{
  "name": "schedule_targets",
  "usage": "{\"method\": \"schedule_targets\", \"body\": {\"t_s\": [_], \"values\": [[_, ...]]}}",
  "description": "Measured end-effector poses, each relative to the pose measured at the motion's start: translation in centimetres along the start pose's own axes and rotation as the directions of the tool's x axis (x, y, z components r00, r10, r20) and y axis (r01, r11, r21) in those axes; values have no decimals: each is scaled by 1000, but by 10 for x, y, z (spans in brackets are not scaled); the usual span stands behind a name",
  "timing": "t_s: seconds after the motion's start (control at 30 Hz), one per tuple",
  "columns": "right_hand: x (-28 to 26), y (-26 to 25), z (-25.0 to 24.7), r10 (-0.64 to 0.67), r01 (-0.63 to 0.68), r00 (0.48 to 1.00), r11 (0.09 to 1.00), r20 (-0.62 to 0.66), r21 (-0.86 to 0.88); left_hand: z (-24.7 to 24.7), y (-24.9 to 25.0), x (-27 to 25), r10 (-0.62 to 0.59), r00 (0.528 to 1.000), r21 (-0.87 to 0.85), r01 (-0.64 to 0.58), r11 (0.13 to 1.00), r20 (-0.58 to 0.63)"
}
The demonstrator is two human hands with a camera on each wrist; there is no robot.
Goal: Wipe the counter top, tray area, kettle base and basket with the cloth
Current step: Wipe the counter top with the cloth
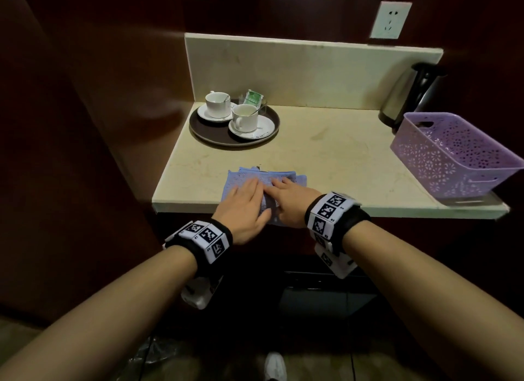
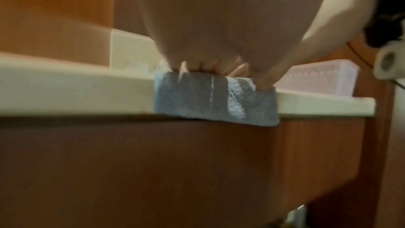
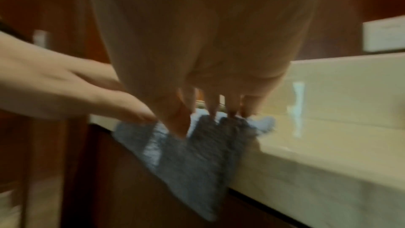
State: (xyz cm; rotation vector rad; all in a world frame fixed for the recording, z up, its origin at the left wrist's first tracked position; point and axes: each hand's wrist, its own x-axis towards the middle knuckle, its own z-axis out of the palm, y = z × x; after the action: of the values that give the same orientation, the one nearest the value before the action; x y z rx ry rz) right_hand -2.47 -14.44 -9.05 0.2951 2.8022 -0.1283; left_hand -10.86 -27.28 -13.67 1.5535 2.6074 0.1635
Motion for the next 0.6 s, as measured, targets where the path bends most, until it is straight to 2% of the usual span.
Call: {"method": "schedule_targets", "body": {"t_s": [0.1, 0.2, 0.47, 0.6], "values": [[11, -7, 12, 49, -49, 999, 997, -16, -55, -6, 0, 12, -38, 993, -6, 39, 999, 111], [19, -5, 12, 60, -60, 998, 998, -12, 12, -15, -1, 23, -48, 980, -35, 56, 998, 194], [33, 25, 0, 69, -73, 997, 992, 45, 102, -14, -6, 53, -79, 971, -61, 95, 994, 225], [44, 37, -9, 78, -94, 990, 986, 118, 137, -15, -7, 71, -91, 959, -69, 114, 991, 269]]}}
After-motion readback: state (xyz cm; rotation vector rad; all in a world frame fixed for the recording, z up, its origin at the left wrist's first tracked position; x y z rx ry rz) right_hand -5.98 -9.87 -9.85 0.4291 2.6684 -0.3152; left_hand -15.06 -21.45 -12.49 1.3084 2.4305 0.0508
